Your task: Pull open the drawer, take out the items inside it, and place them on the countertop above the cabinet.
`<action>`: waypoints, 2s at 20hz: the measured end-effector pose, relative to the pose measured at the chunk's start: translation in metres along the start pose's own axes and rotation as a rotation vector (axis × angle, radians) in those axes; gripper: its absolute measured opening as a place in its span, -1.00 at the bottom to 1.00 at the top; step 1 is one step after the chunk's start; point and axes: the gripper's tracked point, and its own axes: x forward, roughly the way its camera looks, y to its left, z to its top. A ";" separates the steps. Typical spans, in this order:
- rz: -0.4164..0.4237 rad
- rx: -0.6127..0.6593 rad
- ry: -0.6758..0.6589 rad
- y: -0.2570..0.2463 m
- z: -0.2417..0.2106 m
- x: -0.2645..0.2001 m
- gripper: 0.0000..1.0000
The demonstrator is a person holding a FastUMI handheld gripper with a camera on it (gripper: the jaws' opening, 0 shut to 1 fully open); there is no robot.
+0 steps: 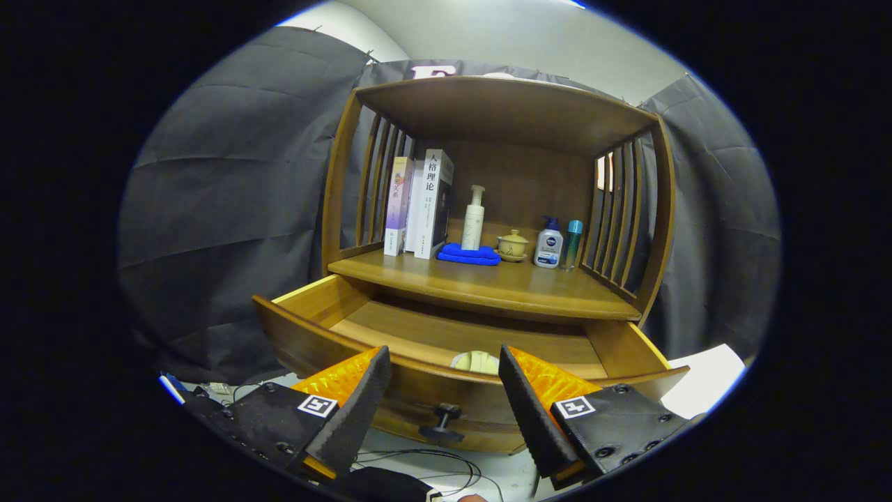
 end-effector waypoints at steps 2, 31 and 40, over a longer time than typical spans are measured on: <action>0.001 0.017 0.010 -0.003 0.008 0.013 0.95; 0.087 0.168 0.666 -0.013 -0.081 0.137 0.29; 0.049 0.186 0.588 -0.017 -0.078 0.141 -0.60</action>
